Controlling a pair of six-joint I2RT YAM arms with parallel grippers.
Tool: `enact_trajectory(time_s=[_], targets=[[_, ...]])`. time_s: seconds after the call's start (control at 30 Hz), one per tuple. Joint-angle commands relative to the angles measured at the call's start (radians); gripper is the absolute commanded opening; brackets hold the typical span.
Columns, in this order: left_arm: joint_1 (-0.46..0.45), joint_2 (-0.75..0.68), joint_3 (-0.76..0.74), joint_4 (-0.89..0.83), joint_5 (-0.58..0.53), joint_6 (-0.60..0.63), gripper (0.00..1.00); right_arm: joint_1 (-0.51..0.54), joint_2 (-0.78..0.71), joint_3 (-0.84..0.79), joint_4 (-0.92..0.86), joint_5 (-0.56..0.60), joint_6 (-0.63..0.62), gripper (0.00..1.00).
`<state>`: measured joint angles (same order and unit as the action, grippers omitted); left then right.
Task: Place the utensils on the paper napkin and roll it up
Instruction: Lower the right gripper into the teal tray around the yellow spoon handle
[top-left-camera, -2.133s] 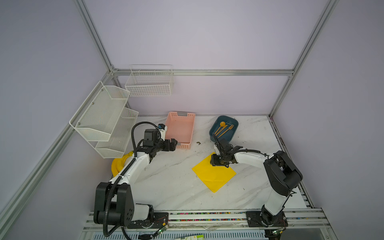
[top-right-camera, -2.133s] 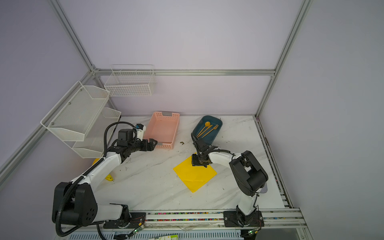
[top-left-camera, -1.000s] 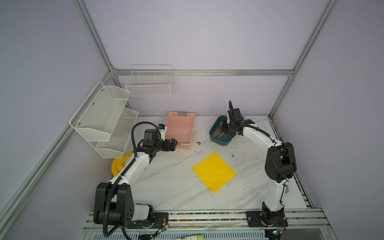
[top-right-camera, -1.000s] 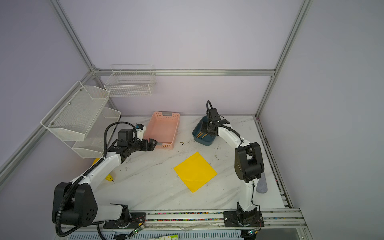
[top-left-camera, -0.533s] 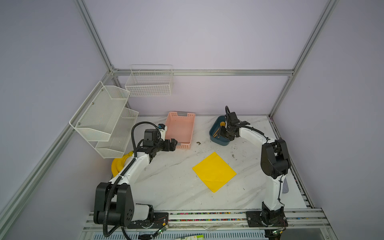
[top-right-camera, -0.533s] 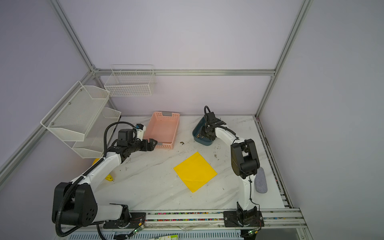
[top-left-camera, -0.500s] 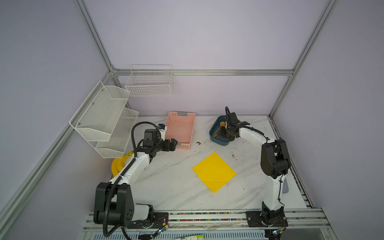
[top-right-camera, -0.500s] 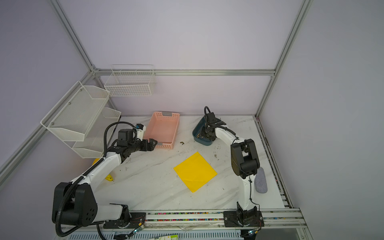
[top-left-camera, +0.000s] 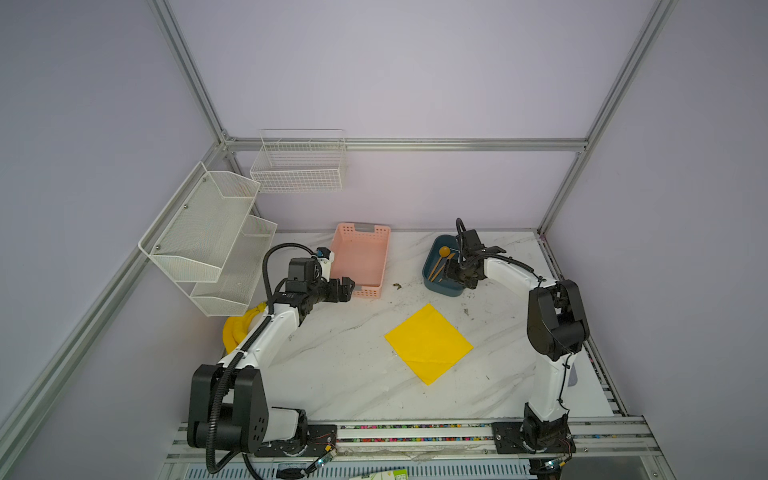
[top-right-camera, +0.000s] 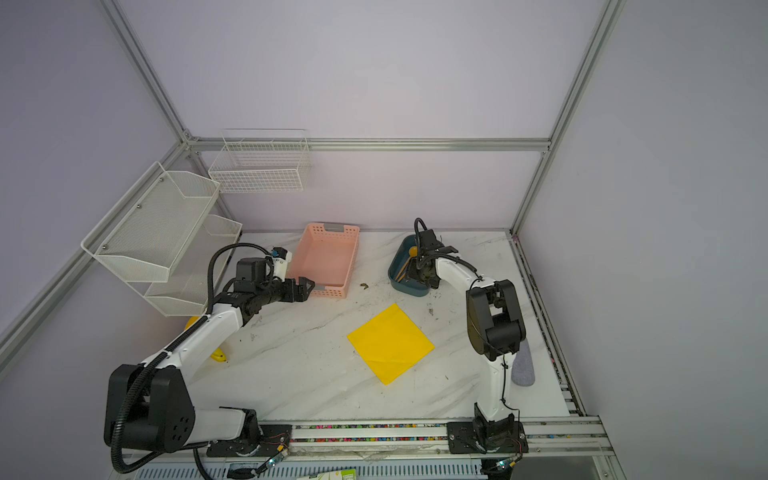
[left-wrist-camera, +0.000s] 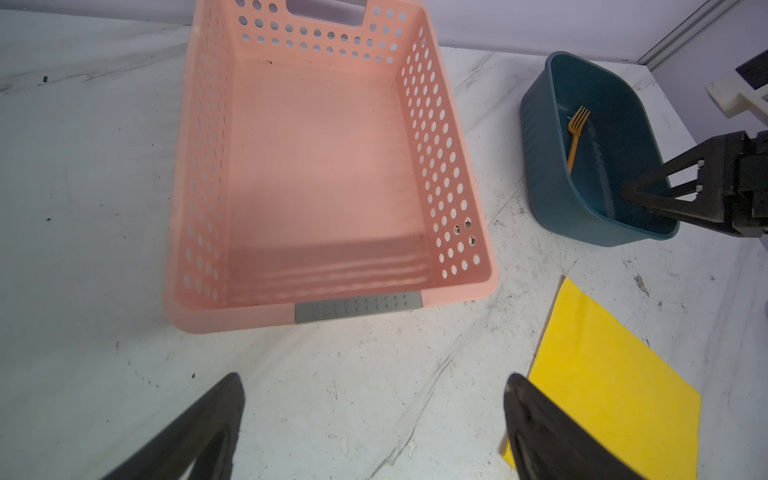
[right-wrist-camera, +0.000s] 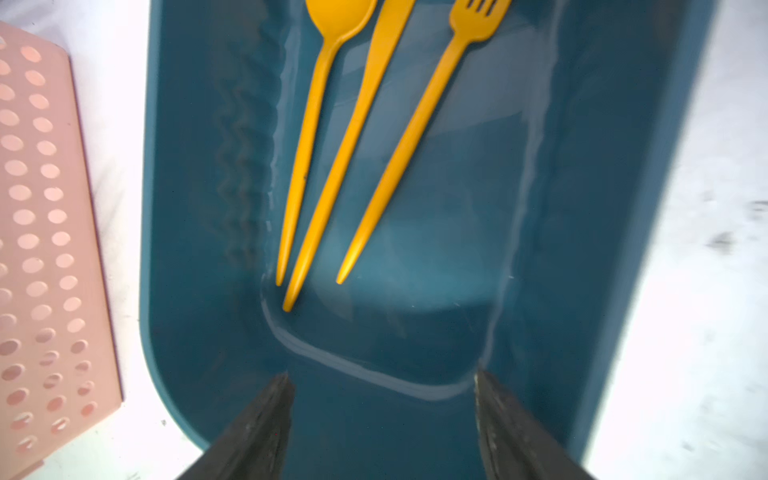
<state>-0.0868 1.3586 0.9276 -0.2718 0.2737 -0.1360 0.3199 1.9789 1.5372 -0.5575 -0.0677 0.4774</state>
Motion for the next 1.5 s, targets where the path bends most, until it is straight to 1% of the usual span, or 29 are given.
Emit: enact_trajectory(time_s=[0.0, 0.37, 0.57, 0.67, 0.7, 0.87, 1.1, 1.23, 1.47], targets=[[-0.004, -0.017, 0.065, 0.012, 0.016, 0.010, 0.96, -0.023, -0.048, -0.014, -0.054, 0.054, -0.027, 0.73], [-0.004, -0.013, 0.065, 0.009, 0.010, 0.014, 0.96, -0.102, -0.038, -0.014, -0.066, 0.081, -0.076, 0.78], [-0.003, -0.014, 0.065, 0.005, 0.004, 0.016, 0.96, -0.112, -0.029, 0.027, -0.088, 0.102, -0.095, 0.78], [-0.004, -0.011, 0.065, 0.005, 0.005, 0.016, 0.96, -0.112, -0.028, 0.053, -0.095, 0.090, -0.100, 0.77], [-0.004, -0.012, 0.066, 0.005, 0.005, 0.016, 0.96, -0.111, -0.025, 0.068, -0.099, 0.092, -0.118, 0.76], [-0.004, -0.012, 0.066, 0.004, 0.004, 0.017, 0.96, -0.095, -0.005, 0.120, -0.101, 0.056, -0.108, 0.70], [-0.004, -0.015, 0.065, 0.004, 0.003, 0.016, 0.96, -0.066, 0.075, 0.230, -0.123, 0.047, -0.098, 0.57], [-0.004, -0.018, 0.066, 0.000, -0.001, 0.019, 0.96, -0.041, 0.140, 0.300, -0.146, 0.071, -0.091, 0.53], [-0.004, -0.028, 0.066, -0.006, -0.014, 0.028, 0.96, 0.004, 0.269, 0.445, -0.198, 0.129, -0.081, 0.42]])
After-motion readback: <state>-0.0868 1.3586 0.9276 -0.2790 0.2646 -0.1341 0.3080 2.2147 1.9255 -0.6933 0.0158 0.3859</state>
